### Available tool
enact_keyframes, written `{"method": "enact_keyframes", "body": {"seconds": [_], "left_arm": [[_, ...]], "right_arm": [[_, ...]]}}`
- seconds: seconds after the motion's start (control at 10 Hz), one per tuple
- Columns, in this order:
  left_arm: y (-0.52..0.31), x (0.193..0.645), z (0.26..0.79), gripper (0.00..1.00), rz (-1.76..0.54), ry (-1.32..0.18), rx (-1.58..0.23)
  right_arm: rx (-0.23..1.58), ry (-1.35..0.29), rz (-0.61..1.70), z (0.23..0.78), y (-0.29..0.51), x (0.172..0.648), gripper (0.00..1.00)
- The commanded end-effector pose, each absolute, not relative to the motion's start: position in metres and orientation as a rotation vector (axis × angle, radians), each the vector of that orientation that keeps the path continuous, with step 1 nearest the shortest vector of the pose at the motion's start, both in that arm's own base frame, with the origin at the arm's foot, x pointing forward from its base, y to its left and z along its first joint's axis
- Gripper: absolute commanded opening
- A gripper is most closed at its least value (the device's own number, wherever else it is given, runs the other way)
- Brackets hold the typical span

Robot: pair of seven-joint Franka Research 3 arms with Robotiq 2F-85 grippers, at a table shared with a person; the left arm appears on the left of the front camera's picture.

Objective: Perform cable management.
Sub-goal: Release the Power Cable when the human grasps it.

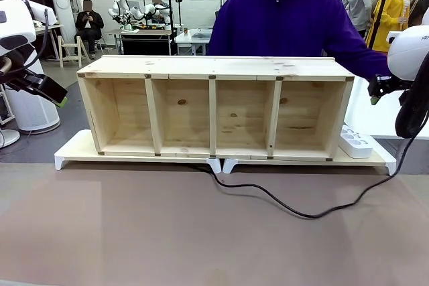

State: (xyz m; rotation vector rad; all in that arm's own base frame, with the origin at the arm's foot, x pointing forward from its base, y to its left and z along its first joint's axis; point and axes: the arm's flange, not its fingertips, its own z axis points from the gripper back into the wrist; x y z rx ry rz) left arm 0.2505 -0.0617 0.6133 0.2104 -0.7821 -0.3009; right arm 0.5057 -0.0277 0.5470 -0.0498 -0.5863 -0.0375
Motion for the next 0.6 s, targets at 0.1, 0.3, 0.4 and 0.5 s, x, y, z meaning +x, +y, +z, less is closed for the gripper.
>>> {"method": "enact_keyframes", "body": {"seconds": [0.1, 0.3, 0.4, 0.5], "left_arm": [[-0.0611, 0.2508, 0.6134, 1.0, -0.293, -0.782, 0.22], [-0.0611, 0.2508, 0.6134, 1.0, -0.293, -0.782, 0.22], [-0.0611, 0.2508, 0.6134, 1.0, -0.293, -0.782, 0.22], [-0.0611, 0.2508, 0.6134, 1.0, -0.293, -0.782, 0.22]], "right_arm": [[-0.05, -0.586, -0.038, 0.547, -0.0278, 0.5057, 0.75], [-0.05, -0.586, -0.038, 0.547, -0.0278, 0.5057, 0.75], [-0.05, -0.586, -0.038, 0.547, -0.0278, 0.5057, 0.75], [-0.05, -0.586, -0.038, 0.547, -0.0278, 0.5057, 0.75]]}}
